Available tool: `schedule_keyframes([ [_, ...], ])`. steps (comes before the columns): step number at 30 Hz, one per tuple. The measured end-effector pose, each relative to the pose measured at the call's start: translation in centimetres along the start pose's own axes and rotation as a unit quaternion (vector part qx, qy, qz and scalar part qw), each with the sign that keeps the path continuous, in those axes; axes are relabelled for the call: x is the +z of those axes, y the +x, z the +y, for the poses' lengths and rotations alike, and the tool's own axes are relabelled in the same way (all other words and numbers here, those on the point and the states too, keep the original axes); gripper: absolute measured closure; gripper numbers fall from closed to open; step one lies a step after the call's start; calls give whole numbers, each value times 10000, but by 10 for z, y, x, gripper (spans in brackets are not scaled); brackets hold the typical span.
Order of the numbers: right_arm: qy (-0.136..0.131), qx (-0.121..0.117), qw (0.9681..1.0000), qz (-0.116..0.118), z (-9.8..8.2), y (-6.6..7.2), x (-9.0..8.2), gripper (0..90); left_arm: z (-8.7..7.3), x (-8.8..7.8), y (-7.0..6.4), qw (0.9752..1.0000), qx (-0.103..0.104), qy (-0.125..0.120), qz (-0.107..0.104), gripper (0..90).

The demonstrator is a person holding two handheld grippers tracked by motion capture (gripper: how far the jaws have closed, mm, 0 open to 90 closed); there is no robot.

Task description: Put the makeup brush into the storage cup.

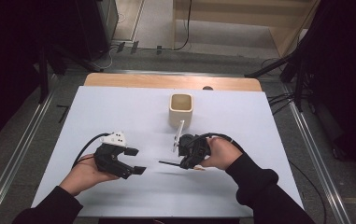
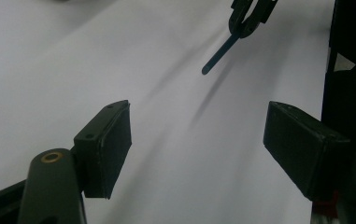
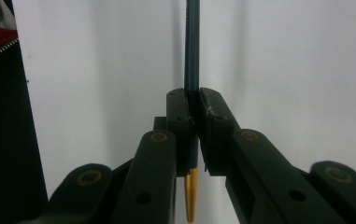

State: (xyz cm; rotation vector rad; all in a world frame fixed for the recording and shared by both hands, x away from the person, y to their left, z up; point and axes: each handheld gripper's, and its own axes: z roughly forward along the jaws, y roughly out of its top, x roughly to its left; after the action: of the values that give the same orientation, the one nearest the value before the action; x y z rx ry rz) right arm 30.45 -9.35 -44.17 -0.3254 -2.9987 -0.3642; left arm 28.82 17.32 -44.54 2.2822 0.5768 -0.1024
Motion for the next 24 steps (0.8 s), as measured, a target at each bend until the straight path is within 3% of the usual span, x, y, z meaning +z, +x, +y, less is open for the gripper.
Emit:
schedule_keyframes([
  [12, 142, -409, 9990, -93, 14, 9, -1, 845, 12, 19, -5, 9993, 71, 276, -226, 246],
  [17, 137, -703, 9973, -174, 19, 10, -2, 844, 14, 25, -4, 9990, 6, 330, -314, 256],
  [24, 93, -784, 9967, -172, 26, 13, -5, 844, 16, 33, -2, 9979, -101, 449, -446, 294],
])
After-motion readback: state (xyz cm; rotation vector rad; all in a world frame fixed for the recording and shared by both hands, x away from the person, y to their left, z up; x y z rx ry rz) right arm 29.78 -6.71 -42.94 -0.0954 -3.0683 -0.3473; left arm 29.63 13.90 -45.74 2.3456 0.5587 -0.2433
